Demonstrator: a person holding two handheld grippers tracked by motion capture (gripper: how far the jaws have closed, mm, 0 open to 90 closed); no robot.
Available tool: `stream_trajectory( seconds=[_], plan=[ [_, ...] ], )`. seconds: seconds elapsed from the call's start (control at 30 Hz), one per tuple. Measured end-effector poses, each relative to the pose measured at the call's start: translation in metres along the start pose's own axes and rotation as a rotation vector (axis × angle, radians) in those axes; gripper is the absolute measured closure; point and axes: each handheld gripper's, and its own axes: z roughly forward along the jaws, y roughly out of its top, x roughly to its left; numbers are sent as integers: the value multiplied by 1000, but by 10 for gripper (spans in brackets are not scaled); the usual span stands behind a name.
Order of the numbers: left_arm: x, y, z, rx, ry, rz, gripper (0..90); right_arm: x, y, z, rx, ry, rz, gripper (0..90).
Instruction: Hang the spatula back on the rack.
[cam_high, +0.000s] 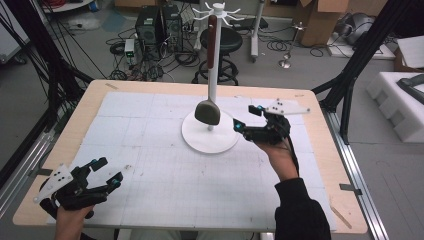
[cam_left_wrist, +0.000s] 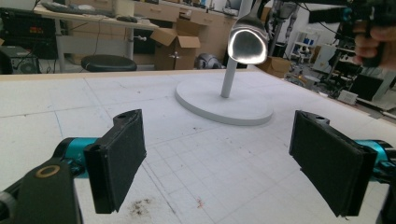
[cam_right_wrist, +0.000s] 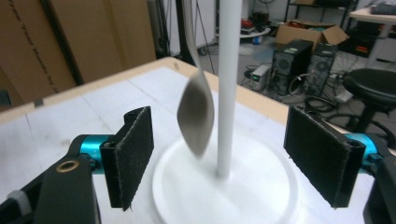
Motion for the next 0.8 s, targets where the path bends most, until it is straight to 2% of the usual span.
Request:
stream_trajectory(
  seconds=[0.2, 0.33, 0.43, 0.5, 0.6, 0.7, 0.73, 0.8],
  plan=[
    [0, -3, 0, 3, 5, 9, 187, 12, -43, -29, -13, -57, -27, 218],
    [0, -4, 2, 5, 12, 11, 187, 15, -68, -46, -8, -76, -4, 211],
    [0, -4, 4, 6, 15, 17, 187, 19, -83, -59, -26, -98, 4, 206],
    [0, -5, 5, 4, 15, 18, 187, 22, -90, -67, -13, -132, 21, 182],
    [-1, -5, 6, -1, 20, 18, 187, 26, -102, -79, -44, -142, 44, 182],
    [-1, -5, 5, -8, 21, 17, 186, 30, -110, -88, -30, -178, 55, 173],
    [-1, -5, 4, -9, 22, 15, 187, 31, -113, -90, -40, -180, 48, 172],
    [-2, -5, 3, -16, 25, 15, 185, 32, -119, -94, -54, -179, 74, 172]
  ],
)
